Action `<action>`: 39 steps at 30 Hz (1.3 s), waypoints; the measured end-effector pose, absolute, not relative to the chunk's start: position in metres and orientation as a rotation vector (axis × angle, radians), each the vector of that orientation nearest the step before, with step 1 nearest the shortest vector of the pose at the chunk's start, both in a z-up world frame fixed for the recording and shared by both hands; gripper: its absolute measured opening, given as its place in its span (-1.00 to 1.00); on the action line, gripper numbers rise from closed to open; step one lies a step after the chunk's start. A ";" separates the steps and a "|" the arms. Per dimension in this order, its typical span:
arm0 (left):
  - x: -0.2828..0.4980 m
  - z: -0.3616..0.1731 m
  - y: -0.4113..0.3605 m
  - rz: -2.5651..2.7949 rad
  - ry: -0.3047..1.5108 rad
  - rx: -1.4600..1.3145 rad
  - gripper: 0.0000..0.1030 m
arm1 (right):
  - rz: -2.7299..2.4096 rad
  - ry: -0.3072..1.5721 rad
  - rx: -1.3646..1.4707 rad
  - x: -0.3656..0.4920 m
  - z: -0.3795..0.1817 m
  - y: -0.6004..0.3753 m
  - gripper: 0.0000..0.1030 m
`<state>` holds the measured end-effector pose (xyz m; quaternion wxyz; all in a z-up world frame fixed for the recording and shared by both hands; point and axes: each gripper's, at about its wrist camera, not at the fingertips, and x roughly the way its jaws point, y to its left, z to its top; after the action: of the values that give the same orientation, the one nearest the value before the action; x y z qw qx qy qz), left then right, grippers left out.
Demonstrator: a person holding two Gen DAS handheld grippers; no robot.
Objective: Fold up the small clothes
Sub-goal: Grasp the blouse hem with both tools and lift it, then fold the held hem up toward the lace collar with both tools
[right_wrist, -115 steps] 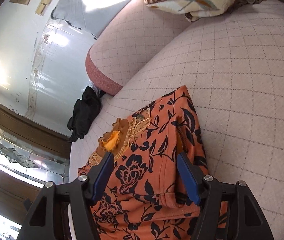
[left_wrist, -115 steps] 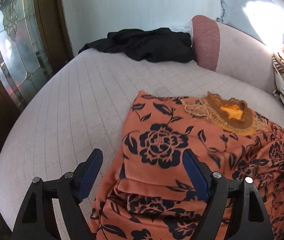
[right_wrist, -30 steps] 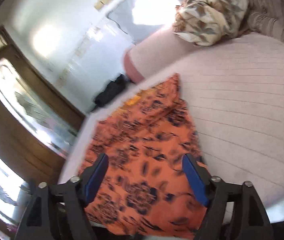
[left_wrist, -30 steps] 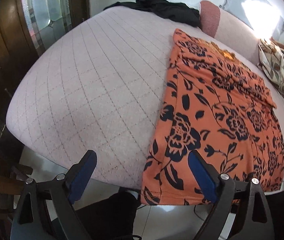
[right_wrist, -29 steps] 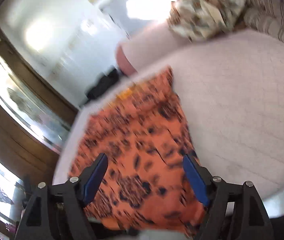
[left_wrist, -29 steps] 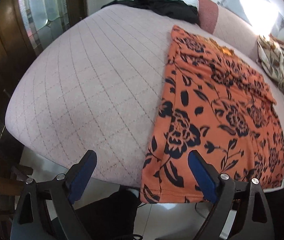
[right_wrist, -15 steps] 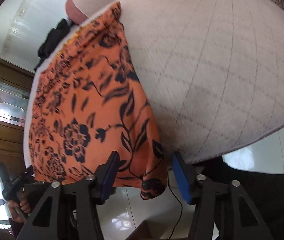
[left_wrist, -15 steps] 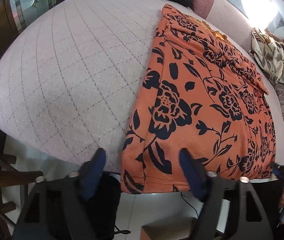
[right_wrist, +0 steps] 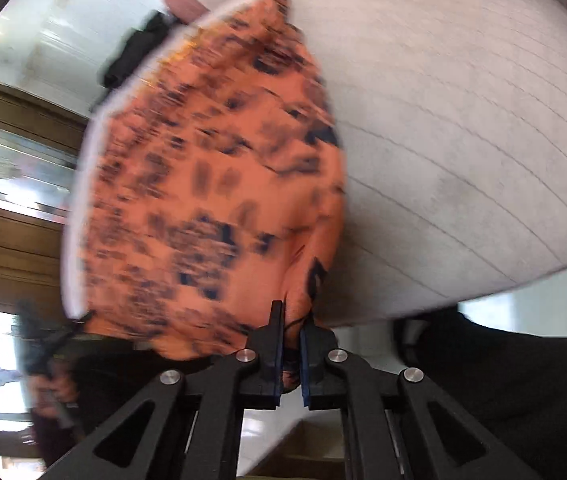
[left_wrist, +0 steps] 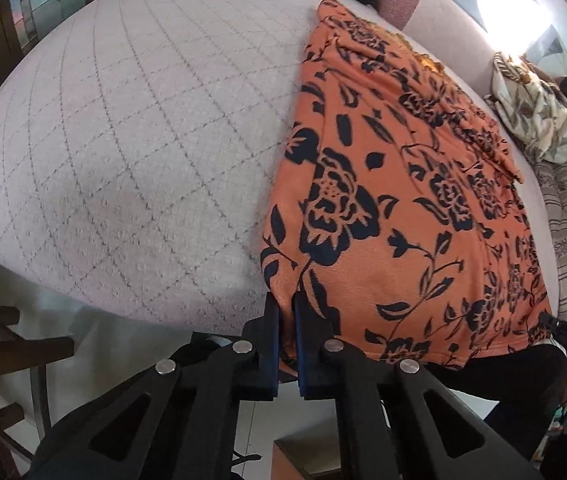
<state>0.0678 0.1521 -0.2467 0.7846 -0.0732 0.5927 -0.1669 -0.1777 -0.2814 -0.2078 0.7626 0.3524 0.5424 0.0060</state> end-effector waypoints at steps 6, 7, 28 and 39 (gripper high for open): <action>0.072 -0.244 0.157 -0.331 1.282 -0.076 -0.78 | 0.043 1.071 0.743 -0.174 -0.164 -0.293 -0.87; 0.072 -0.248 0.156 -0.310 1.300 -0.072 -0.63 | 0.028 1.087 0.730 -0.174 -0.167 -0.294 -0.87; 0.071 -0.254 0.127 -0.409 1.314 -0.071 -0.79 | -0.005 1.273 0.650 -0.180 -0.232 -0.286 -0.17; 0.114 -0.178 0.145 -0.583 1.232 -0.326 -0.80 | 0.193 1.039 0.774 -0.166 -0.142 -0.314 -0.87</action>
<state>0.1142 0.1452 -0.1782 0.7644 -0.1501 0.5667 -0.2683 -0.1662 -0.3136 -0.1418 0.7930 0.3601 0.4832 0.0896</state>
